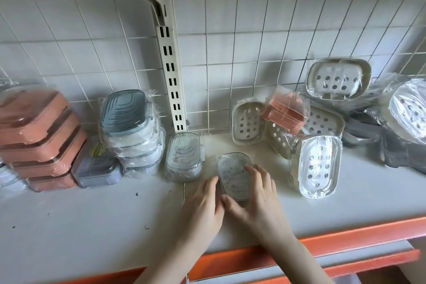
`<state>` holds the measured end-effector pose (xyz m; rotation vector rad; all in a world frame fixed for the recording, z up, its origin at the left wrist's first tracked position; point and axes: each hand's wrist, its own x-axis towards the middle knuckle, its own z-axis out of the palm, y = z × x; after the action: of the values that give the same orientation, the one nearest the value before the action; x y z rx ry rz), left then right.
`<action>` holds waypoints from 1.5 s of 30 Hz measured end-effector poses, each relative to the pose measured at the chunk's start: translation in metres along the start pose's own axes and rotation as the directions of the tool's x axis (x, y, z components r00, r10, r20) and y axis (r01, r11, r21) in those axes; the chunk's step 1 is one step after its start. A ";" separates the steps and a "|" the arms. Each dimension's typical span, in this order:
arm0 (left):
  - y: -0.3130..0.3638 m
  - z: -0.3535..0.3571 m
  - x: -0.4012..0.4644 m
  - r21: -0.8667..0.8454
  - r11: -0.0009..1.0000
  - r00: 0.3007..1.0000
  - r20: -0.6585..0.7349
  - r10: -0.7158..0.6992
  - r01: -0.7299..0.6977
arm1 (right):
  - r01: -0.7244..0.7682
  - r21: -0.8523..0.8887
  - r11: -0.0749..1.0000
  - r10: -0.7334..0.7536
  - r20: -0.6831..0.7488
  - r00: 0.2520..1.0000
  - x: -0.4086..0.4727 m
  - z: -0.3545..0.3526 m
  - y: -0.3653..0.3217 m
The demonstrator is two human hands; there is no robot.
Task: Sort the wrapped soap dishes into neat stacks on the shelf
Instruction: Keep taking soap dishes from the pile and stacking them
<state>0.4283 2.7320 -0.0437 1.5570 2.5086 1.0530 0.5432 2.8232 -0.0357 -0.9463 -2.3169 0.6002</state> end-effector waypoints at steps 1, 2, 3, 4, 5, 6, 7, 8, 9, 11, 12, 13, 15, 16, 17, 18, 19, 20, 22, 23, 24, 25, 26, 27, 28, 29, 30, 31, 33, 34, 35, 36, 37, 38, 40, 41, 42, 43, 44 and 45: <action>-0.001 0.001 0.000 -0.013 1.000 1.000 -0.002 -0.001 0.001 | 0.001 0.001 1.000 -0.001 0.001 1.000 0.000 0.000 0.000; -0.002 0.001 -0.001 -0.026 1.000 1.000 -0.009 0.004 -0.005 | -0.002 0.005 1.000 0.002 -0.005 1.000 0.000 -0.001 0.000; -0.003 0.001 -0.001 -0.039 0.999 1.000 -0.012 0.018 -0.019 | -0.004 0.008 1.000 0.004 -0.025 1.000 0.000 -0.001 0.001; -0.004 0.001 -0.002 -0.045 0.998 0.999 -0.012 0.042 -0.042 | -0.002 0.007 1.000 0.002 -0.055 0.998 -0.001 -0.001 0.002; -0.004 0.001 -0.002 -0.046 0.997 0.998 -0.007 0.069 -0.069 | 0.002 0.005 1.000 -0.002 -0.087 0.996 -0.002 -0.001 0.003; -0.004 0.001 -0.002 -0.047 0.994 0.996 -0.003 0.095 -0.095 | 0.008 0.009 1.000 -0.007 -0.111 0.994 -0.004 -0.002 0.003; -0.003 0.001 -0.003 -0.060 0.992 0.994 0.003 0.112 -0.112 | 0.017 0.017 1.000 -0.014 -0.130 0.991 -0.005 -0.002 0.004; -0.002 0.001 -0.003 -0.084 0.989 0.992 0.011 0.122 -0.121 | 0.030 0.027 0.999 -0.025 -0.147 0.989 -0.006 -0.003 0.004; -0.002 0.001 -0.004 -0.108 0.986 0.992 0.020 0.128 -0.125 | 0.041 0.036 0.998 -0.035 -0.162 0.986 -0.006 -0.003 0.004; -0.001 -0.001 -0.006 -0.128 0.982 0.989 0.039 0.144 -0.138 | 0.058 0.060 0.997 -0.046 -0.176 0.983 -0.005 -0.005 0.003; 0.000 -0.003 -0.007 -0.130 0.979 0.986 0.037 0.160 -0.154 | 0.072 0.077 0.994 -0.058 -0.171 0.984 -0.004 -0.006 0.003; 0.000 -0.006 -0.007 -0.136 0.976 0.984 0.029 0.176 -0.171 | 0.094 0.098 0.991 -0.078 -0.155 0.985 -0.003 -0.008 0.002; -0.003 -0.012 -0.006 -0.170 0.967 0.981 0.000 0.194 -0.191 | 0.154 0.138 0.978 -0.139 -0.116 0.984 0.001 -0.010 -0.001; -0.007 -0.016 -0.005 -0.202 0.962 0.983 -0.009 0.185 -0.182 | 0.189 0.154 0.970 -0.175 -0.099 0.980 0.004 -0.012 -0.004; -0.012 -0.021 -0.003 -0.239 0.959 0.988 0.004 0.157 -0.151 | 0.222 0.167 0.961 -0.211 -0.082 0.974 0.008 -0.013 -0.007; -0.016 -0.027 -0.001 -0.270 0.957 0.992 0.029 0.121 -0.109 | 0.255 0.173 0.951 -0.247 -0.067 0.967 0.013 -0.014 -0.012; -0.021 -0.034 0.002 -0.283 0.956 0.995 0.042 0.087 -0.072 | 0.286 0.172 0.943 -0.282 -0.049 0.958 0.019 -0.013 -0.017; -0.027 -0.040 0.006 -0.282 0.958 0.998 0.036 0.060 -0.047 | 0.308 0.170 0.936 -0.308 -0.024 0.951 0.025 -0.011 -0.023; -0.036 -0.053 0.015 -0.272 0.962 1.000 0.000 0.013 -0.013 | 0.320 0.172 0.932 -0.331 0.038 0.943 0.038 -0.004 -0.035; -0.040 -0.059 0.019 -0.268 0.963 1.000 -0.024 -0.004 -0.003 | 0.319 0.174 0.932 -0.333 0.063 0.941 0.044 0.000 -0.040; -0.044 -0.065 0.023 -0.264 0.964 0.999 -0.037 -0.015 0.005 | 0.316 0.180 0.932 -0.334 0.080 0.939 0.050 0.004 -0.044; -0.047 -0.070 0.027 -0.267 0.964 0.999 -0.039 -0.022 0.010 | 0.310 0.191 0.931 -0.331 0.094 0.939 0.056 0.009 -0.048; -0.049 -0.074 0.030 -0.277 0.961 0.999 -0.036 -0.023 0.012 | 0.296 0.210 0.932 -0.323 0.108 0.940 0.060 0.013 -0.051; -0.052 -0.077 0.032 -0.288 0.958 0.999 -0.032 -0.017 0.008 | 0.277 0.227 0.934 -0.309 0.121 0.943 0.065 0.016 -0.053; -0.054 -0.080 0.033 -0.289 0.957 0.999 -0.040 -0.012 0.000 | 0.261 0.235 0.936 -0.296 0.129 0.947 0.068 0.019 -0.055; -0.056 -0.081 0.034 -0.279 0.960 0.998 -0.062 -0.019 0.001 | 0.249 0.239 0.939 -0.285 0.132 0.949 0.071 0.022 -0.056; -0.058 -0.082 0.034 -0.260 0.965 0.995 -0.089 -0.036 0.012 | 0.239 0.243 0.940 -0.276 0.130 0.952 0.073 0.025 -0.057; -0.060 -0.081 0.034 -0.238 0.971 0.992 -0.112 -0.059 0.030 | 0.233 0.249 0.940 -0.270 0.125 0.955 0.074 0.027 -0.058; -0.061 -0.079 0.032 -0.181 0.980 0.982 -0.152 -0.111 0.083 | 0.222 0.257 0.941 -0.259 0.120 0.958 0.075 0.031 -0.059; -0.060 -0.077 0.031 -0.146 0.983 0.975 -0.174 -0.138 0.113 | 0.219 0.257 0.941 -0.255 0.120 0.959 0.076 0.033 -0.059; -0.059 -0.075 0.030 -0.112 0.985 0.967 -0.201 -0.155 0.135 | 0.214 0.256 0.943 -0.250 0.118 0.961 0.076 0.034 -0.059; -0.059 -0.073 0.030 -0.088 0.985 0.960 -0.229 -0.164 0.147 | 0.204 0.258 0.944 -0.240 0.117 0.964 0.078 0.035 -0.060; -0.060 -0.071 0.031 -0.076 0.984 0.953 -0.250 -0.173 0.158 | 0.190 0.259 0.947 -0.227 0.120 0.966 0.079 0.036 -0.060; -0.061 -0.069 0.031 -0.077 0.983 0.947 -0.266 -0.181 0.166 | 0.179 0.260 0.949 -0.215 0.120 0.969 0.081 0.037 -0.061; -0.062 -0.066 0.032 -0.106 0.981 0.939 -0.287 -0.189 0.165 | 0.162 0.250 0.955 -0.196 0.119 0.973 0.084 0.039 -0.062; -0.060 -0.066 0.032 -0.122 0.980 0.933 -0.304 -0.190 0.160 | 0.159 0.240 0.958 -0.192 0.121 0.974 0.086 0.040 -0.063; -0.059 -0.067 0.032 -0.132 0.979 0.927 -0.323 -0.192 0.157 | 0.159 0.230 0.960 -0.190 0.122 0.974 0.087 0.040 -0.064; -0.057 -0.068 0.032 -0.132 0.979 0.922 -0.336 -0.194 0.158 | 0.160 0.221 0.962 -0.190 0.124 0.974 0.088 0.040 -0.065; -0.055 -0.069 0.031 -0.116 0.979 0.920 -0.338 -0.197 0.167 | 0.159 0.215 0.963 -0.189 0.127 0.974 0.088 0.041 -0.065; -0.054 -0.069 0.031 -0.083 0.981 0.922 -0.335 -0.195 0.177 | 0.159 0.210 0.965 -0.188 0.129 0.974 0.088 0.041 -0.065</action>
<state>0.3467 2.7043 -0.0088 1.1757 2.7483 1.4532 0.4332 2.8383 0.0004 -0.6167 -2.3836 0.8338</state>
